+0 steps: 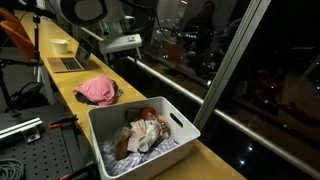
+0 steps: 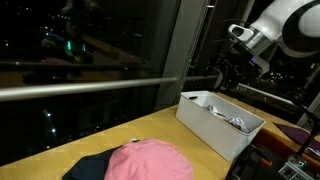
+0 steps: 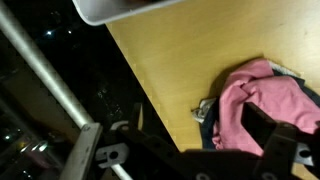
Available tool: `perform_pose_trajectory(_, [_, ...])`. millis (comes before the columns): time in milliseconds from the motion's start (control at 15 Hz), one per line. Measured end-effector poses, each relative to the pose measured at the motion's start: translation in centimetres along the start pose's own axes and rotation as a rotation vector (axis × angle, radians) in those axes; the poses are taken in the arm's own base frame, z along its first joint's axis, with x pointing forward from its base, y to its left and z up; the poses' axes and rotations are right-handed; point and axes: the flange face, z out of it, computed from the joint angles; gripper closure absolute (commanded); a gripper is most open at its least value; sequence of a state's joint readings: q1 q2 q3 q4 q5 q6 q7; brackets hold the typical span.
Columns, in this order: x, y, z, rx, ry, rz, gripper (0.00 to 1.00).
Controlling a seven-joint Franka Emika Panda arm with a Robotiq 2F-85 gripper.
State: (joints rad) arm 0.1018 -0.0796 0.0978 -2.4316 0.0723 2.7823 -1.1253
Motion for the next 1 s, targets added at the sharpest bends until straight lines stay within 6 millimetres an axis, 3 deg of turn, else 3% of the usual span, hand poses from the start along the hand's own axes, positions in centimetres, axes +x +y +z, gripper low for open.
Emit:
perform_pose_trajectory(267, [8.2,-2.0,3.5,0.087,0.036,-0.066,0.0])
perform_pose_trajectory(533, [14.0,-4.0,8.4,0.177,0.067,-0.104,0.0])
perform_pose_trajectory(733, [16.1,-6.2,12.3,0.247,0.074,-0.103,0.0])
perform_pose_trajectory(1000, [16.8,-9.4,16.6,0.309,0.058,-0.055,0.0])
